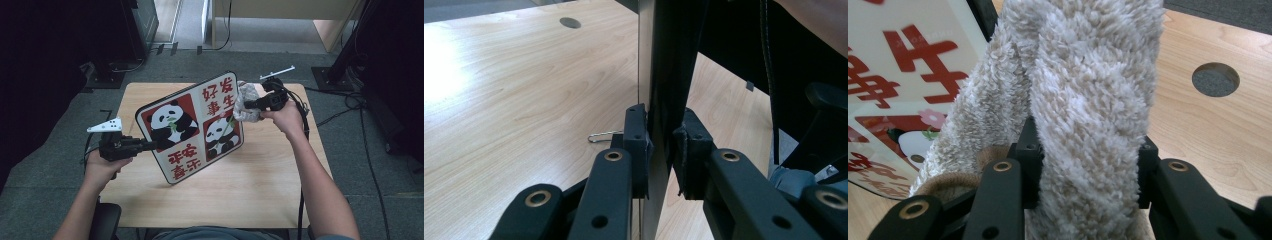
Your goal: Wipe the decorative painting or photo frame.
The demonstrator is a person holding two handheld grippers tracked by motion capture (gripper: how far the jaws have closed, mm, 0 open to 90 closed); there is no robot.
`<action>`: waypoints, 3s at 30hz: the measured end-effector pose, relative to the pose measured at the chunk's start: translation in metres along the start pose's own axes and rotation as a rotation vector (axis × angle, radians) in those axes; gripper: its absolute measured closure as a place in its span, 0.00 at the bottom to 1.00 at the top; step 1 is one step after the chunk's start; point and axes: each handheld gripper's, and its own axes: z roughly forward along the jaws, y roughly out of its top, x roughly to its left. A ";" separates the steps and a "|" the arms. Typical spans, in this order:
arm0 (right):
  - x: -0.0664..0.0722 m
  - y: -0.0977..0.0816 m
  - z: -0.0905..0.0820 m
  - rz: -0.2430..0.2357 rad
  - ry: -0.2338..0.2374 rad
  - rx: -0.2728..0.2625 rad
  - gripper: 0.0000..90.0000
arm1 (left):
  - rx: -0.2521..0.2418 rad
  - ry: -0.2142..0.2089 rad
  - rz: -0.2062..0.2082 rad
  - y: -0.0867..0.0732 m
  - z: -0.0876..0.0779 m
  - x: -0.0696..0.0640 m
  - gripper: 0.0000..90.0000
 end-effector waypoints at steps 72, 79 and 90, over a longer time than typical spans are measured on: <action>-0.034 -0.107 0.062 0.035 -0.009 -0.005 0.69 | -0.016 0.040 -0.001 -0.004 0.002 -0.008 0.87; -0.038 -0.107 0.054 0.047 -0.018 -0.025 0.69 | -0.016 0.050 0.000 -0.004 0.002 -0.009 0.87; -0.046 -0.104 0.028 0.025 -0.082 -0.108 0.68 | -0.017 0.058 -0.003 -0.004 0.001 -0.009 0.87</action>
